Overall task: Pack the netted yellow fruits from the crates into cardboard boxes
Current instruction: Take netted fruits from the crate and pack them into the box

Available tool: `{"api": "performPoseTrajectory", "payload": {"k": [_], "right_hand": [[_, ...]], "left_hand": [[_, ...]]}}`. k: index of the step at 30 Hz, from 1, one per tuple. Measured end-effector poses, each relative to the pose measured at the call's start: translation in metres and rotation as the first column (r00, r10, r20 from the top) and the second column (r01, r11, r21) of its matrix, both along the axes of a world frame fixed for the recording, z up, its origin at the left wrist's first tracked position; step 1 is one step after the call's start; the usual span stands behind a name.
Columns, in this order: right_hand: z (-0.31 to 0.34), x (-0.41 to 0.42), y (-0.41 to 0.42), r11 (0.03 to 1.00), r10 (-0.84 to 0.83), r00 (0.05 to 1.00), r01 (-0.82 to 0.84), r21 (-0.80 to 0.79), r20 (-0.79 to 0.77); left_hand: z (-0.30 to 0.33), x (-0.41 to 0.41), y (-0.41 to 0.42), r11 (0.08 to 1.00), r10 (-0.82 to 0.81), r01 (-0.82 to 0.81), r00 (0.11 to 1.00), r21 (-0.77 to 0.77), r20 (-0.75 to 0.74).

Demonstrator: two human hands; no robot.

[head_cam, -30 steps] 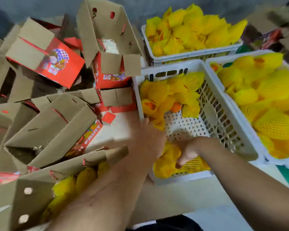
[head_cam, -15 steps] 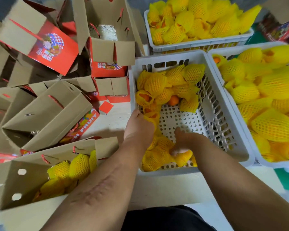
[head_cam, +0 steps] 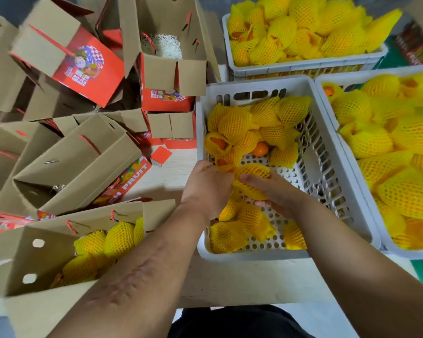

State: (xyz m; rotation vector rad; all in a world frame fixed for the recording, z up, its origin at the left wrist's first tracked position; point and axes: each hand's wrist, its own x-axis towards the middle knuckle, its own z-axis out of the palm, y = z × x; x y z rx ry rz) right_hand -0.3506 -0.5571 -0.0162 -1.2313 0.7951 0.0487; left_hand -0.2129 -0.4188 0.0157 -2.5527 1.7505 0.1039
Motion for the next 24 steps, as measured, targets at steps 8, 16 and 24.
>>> {"api": "performPoseTrajectory", "payload": {"k": [8, 16, 24], "right_hand": [[-0.006, 0.008, 0.006, 0.998, 0.065, 0.998, -0.065, -0.010, 0.012], [-0.014, 0.015, -0.003, 0.963, -0.209, 0.978, 0.211, 0.166, -0.027], [-0.047, 0.005, 0.025, 0.553, 0.399, 0.445, -0.814, -0.176, -0.802]], "left_hand": [[-0.002, 0.001, 0.008, 0.984, 0.016, -0.037, 0.993, -0.173, -0.121], [-0.007, 0.001, 0.002, 0.994, 0.014, -0.016, 1.000, -0.112, -0.016], [-0.005, 0.002, 0.004, 0.992, 0.031, -0.031, 1.000, -0.119, 0.000]]}}
